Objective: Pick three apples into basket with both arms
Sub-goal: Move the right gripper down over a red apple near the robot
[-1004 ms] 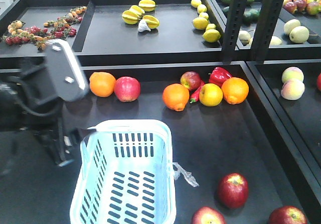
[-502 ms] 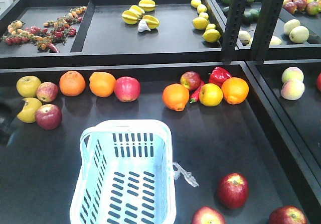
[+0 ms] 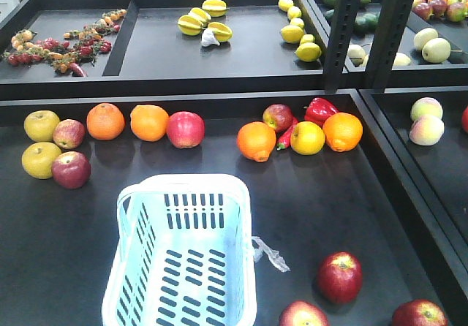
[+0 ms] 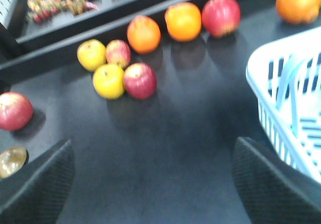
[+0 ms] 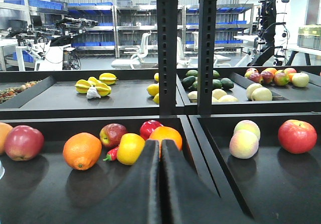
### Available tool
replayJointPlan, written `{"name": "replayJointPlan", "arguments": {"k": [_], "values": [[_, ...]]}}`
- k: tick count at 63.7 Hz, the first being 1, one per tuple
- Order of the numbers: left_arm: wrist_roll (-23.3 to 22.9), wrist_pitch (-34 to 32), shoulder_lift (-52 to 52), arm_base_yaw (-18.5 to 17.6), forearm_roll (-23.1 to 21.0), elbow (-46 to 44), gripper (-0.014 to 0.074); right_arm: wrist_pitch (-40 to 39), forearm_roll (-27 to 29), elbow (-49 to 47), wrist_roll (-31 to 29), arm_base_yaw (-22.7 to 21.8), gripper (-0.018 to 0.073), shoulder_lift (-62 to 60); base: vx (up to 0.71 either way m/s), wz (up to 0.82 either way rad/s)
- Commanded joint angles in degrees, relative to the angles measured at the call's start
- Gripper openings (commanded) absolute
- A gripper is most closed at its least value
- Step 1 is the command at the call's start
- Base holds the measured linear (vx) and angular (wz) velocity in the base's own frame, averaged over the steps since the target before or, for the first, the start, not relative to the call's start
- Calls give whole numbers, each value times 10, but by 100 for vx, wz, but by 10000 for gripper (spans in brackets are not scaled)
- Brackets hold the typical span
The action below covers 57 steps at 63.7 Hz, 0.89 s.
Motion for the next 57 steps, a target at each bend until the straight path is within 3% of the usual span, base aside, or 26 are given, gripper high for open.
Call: {"name": "replayJointPlan", "arguments": {"k": [1, 10, 18, 25, 44, 57], "values": [[-8, -27, -22, -1, 19, -13, 585, -61, -2, 8, -4, 0, -9, -6, 0, 0], [-8, -30, -39, -1, 19, -13, 585, -68, 5, 2, 6, 0, -9, -6, 0, 0], [-8, -29, -40, -1, 19, -13, 585, -9, 25, -45, 13, 0, -9, 0, 0, 0], [-8, -28, -40, -1, 18, -13, 585, 85, 39, -115, 19, 0, -9, 35, 0, 0], [-8, -28, -40, -1, 18, -13, 585, 434, 67, -354, 19, 0, -9, 245, 0, 0], [-8, -28, -40, -1, 18, -13, 585, 508, 73, -415, 19, 0, -9, 366, 0, 0]]}}
